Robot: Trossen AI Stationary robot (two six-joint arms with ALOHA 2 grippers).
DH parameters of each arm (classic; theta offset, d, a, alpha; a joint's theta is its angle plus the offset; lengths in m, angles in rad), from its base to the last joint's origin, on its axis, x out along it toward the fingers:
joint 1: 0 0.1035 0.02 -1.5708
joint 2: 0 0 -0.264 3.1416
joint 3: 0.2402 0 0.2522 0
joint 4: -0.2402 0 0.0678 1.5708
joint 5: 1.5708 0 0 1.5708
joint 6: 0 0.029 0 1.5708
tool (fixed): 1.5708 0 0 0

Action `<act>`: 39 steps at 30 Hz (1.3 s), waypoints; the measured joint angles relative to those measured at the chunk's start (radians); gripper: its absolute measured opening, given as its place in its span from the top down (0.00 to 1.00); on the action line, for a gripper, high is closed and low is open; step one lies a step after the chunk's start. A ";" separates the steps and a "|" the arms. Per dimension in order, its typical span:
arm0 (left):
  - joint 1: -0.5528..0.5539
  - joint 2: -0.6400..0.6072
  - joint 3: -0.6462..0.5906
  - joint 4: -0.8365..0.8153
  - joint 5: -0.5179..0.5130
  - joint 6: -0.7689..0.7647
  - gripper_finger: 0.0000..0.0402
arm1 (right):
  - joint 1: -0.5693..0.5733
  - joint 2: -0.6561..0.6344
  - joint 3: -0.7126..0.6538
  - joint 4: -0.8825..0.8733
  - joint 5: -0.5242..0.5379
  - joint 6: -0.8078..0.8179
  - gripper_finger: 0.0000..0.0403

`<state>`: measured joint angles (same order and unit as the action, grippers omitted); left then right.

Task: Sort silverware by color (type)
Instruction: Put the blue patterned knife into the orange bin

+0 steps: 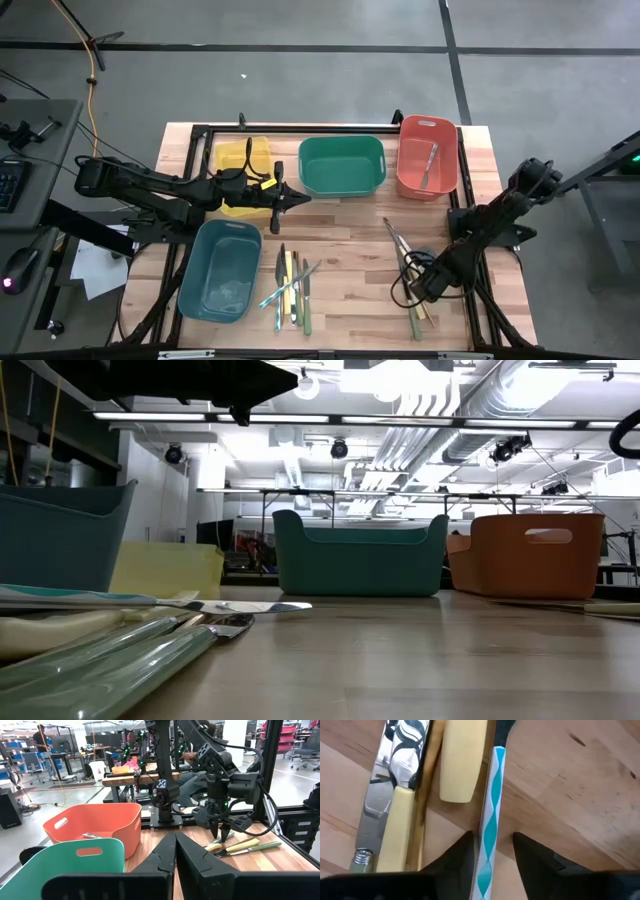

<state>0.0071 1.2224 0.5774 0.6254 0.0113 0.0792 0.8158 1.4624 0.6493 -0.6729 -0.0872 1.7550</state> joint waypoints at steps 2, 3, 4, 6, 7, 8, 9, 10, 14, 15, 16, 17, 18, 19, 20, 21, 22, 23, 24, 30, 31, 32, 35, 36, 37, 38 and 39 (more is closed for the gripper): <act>0.000 0.000 0.000 0.000 0.000 0.001 0.99 | 0.000 0.000 -0.001 -0.003 -0.002 0.000 0.80; 0.000 0.000 0.000 0.000 0.000 0.001 0.99 | 0.000 0.000 -0.001 -0.004 -0.003 0.000 0.84; 0.000 0.000 0.000 0.000 0.000 0.001 0.99 | 0.000 0.001 -0.001 -0.005 -0.003 0.003 0.89; 0.000 0.000 0.000 0.000 0.000 0.001 0.99 | 0.000 0.002 -0.001 -0.018 -0.003 0.017 0.96; 0.000 0.000 0.000 0.000 0.000 0.001 0.99 | 0.000 0.002 -0.001 -0.020 -0.004 0.019 0.96; 0.000 0.000 0.000 -0.001 0.000 0.001 0.99 | 0.000 0.002 -0.001 -0.021 -0.003 0.020 0.95; 0.000 0.000 0.000 -0.003 0.000 0.001 0.99 | 0.000 0.002 -0.001 -0.021 -0.003 0.021 0.94; 0.000 0.000 0.000 -0.006 0.000 0.000 0.99 | 0.000 0.002 -0.001 -0.021 -0.003 0.022 0.93; -0.001 0.000 0.000 -0.010 0.000 -0.026 0.99 | 0.000 0.002 -0.002 -0.022 -0.003 0.020 0.97; -0.001 0.000 0.000 -0.009 0.000 -0.025 0.99 | 0.000 0.002 -0.002 -0.022 -0.003 0.020 0.97; -0.001 0.000 0.000 -0.010 0.000 -0.025 0.99 | 0.000 0.002 -0.002 -0.022 -0.003 0.020 0.98; 0.000 0.000 0.000 -0.009 0.000 -0.025 0.99 | 0.000 0.002 -0.002 -0.023 -0.003 0.020 0.97; -0.001 0.000 0.000 -0.009 0.000 -0.024 0.99 | 0.001 0.000 -0.002 -0.023 -0.003 0.020 0.97; 0.000 0.000 0.000 -0.009 0.000 -0.025 0.99 | 0.001 -0.006 -0.003 -0.024 -0.003 0.020 0.97; 0.000 0.000 0.000 -0.009 0.000 -0.025 0.99 | 0.001 -0.014 -0.003 -0.027 -0.002 0.020 0.98; 0.000 0.000 0.000 -0.009 0.000 -0.025 0.99 | 0.001 -0.023 -0.002 -0.030 0.000 0.021 0.98; 0.000 0.000 0.000 -0.009 0.000 -0.026 0.99 | 0.002 -0.031 0.001 -0.057 0.004 0.021 0.98; -0.001 0.000 0.000 -0.009 0.000 -0.025 0.99 | 0.002 -0.041 0.005 -0.109 0.006 0.021 0.98; -0.001 0.000 0.000 -0.009 0.004 -0.025 0.99 | 0.002 -0.052 0.014 -0.165 0.007 0.022 0.98; -0.001 0.000 0.000 -0.010 0.006 -0.025 0.99 | 0.002 -0.133 0.098 -0.387 0.086 0.026 0.98; -0.001 0.000 0.000 -0.010 0.006 -0.025 0.99 | 0.002 -0.150 0.114 -0.399 0.121 0.026 0.98; -0.001 0.000 0.000 -0.010 0.006 -0.025 0.99 | 0.002 -0.166 0.128 -0.408 0.166 0.025 0.98; -0.001 0.000 0.000 -0.005 0.006 -0.026 0.99 | 0.001 -0.206 0.142 -0.396 0.368 0.013 0.98; -0.001 0.000 0.000 0.001 0.006 -0.028 0.99 | 0.000 -0.216 0.142 -0.377 0.441 -0.004 0.98; -0.001 0.000 0.000 0.008 0.006 -0.036 0.99 | -0.001 -0.224 0.139 -0.340 0.513 -0.024 0.98; -0.001 0.000 0.000 0.015 0.009 -0.044 0.99 | -0.005 -0.231 0.127 -0.295 0.574 -0.049 0.98; -0.001 0.000 0.000 0.022 0.014 -0.048 0.99 | -0.010 -0.236 0.110 -0.251 0.626 -0.078 0.98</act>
<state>0.0063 1.2224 0.5774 0.6472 0.0250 0.0313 0.8060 1.2260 0.7593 -0.9234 0.5393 1.6775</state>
